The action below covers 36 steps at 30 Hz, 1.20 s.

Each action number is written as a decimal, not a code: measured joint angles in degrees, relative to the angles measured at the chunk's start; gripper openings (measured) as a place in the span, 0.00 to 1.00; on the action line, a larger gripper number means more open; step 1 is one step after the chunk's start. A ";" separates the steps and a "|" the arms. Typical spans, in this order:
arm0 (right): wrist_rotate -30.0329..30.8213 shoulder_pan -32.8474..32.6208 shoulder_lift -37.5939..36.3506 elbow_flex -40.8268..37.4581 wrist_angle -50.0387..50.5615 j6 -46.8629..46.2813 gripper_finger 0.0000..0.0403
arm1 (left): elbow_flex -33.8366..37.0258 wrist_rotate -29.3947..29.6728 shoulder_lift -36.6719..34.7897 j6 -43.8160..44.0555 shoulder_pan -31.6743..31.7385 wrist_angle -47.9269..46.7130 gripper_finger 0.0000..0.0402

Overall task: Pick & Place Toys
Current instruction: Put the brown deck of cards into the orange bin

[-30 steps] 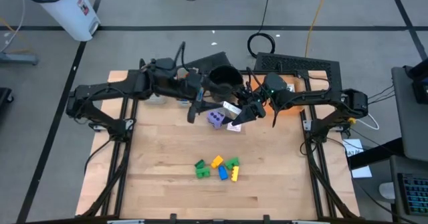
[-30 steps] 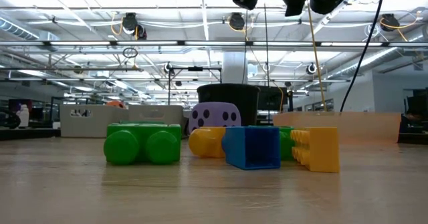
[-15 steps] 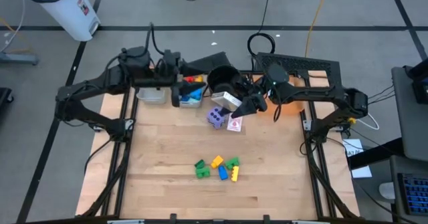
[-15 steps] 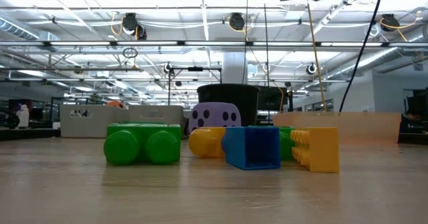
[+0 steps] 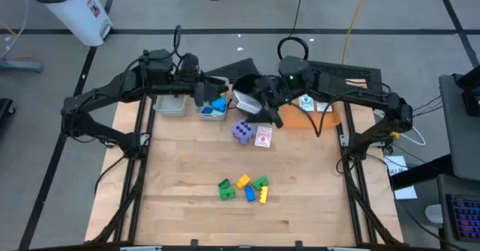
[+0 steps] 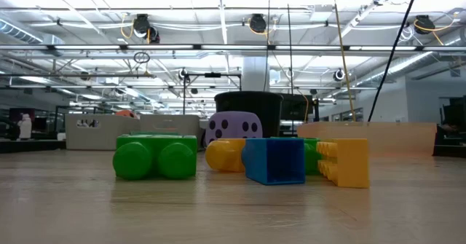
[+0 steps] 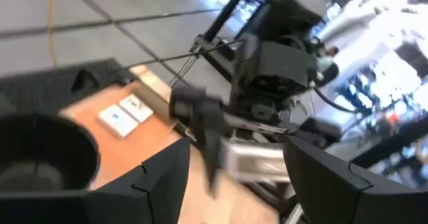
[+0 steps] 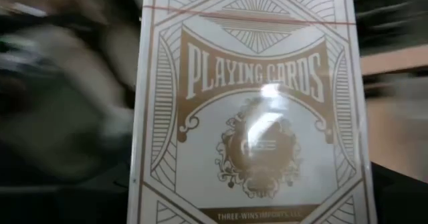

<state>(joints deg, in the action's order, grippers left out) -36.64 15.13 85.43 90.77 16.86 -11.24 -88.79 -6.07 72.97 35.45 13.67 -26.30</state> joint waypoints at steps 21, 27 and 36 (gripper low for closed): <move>43.81 -6.90 -0.11 2.51 16.64 18.56 0.70 | 0.00 -3.09 8.39 17.48 2.88 1.83 0.62; 44.38 -6.87 -0.09 2.51 17.04 19.50 0.70 | 0.02 -5.19 9.83 18.80 2.25 3.70 0.62; 44.43 -6.87 -0.04 2.50 16.65 20.96 0.70 | 0.02 -7.66 11.06 20.65 1.97 3.45 0.54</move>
<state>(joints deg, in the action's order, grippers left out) 7.79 8.25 85.38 93.27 33.51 9.72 -88.77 -13.73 84.03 56.10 15.64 -22.86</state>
